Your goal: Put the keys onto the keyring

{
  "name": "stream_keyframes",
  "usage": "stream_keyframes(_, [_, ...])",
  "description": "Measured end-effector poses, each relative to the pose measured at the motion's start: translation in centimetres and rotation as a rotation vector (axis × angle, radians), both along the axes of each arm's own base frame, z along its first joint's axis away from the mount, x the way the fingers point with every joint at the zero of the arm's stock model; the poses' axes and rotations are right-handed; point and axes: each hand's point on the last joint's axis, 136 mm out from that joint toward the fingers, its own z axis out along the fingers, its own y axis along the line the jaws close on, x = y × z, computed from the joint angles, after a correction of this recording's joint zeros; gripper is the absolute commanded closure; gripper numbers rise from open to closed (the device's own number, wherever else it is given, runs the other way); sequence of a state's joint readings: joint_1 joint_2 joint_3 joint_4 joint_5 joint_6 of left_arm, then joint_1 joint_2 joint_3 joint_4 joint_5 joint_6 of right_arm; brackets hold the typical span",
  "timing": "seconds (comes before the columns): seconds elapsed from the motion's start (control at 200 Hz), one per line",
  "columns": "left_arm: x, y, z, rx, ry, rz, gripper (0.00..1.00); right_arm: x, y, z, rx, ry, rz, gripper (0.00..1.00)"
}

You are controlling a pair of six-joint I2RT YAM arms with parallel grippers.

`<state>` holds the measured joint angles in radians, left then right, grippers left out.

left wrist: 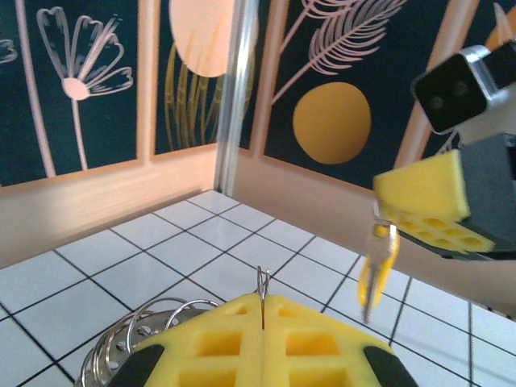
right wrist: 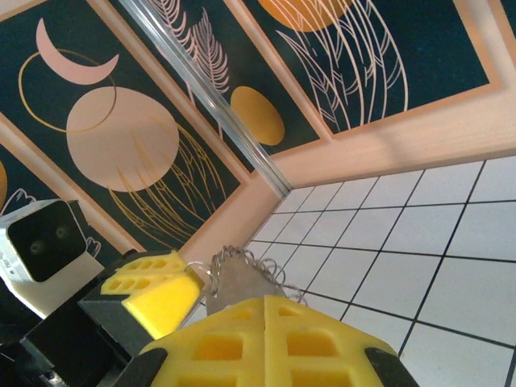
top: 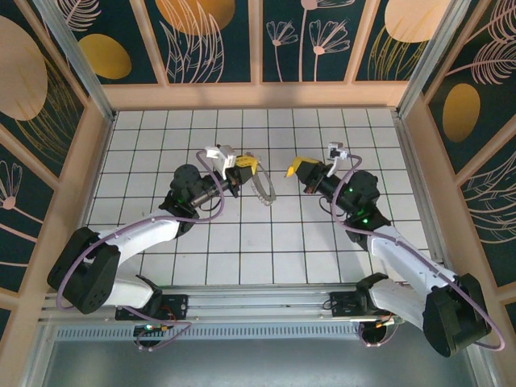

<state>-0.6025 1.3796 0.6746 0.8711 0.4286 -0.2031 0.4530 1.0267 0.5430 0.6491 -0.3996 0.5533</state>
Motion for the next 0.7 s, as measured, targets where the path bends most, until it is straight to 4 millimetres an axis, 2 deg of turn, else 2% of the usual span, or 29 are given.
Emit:
stream_keyframes(0.35, [-2.1, -1.1, 0.0, 0.011, -0.017, -0.138, 1.0, -0.2, 0.5, 0.1, -0.048, -0.061, 0.027, 1.0])
stream_keyframes(0.701, [-3.2, -1.4, 0.8, -0.011, -0.045, -0.2, 1.0, -1.6, 1.6, 1.3, -0.031, -0.119, 0.106, 1.0])
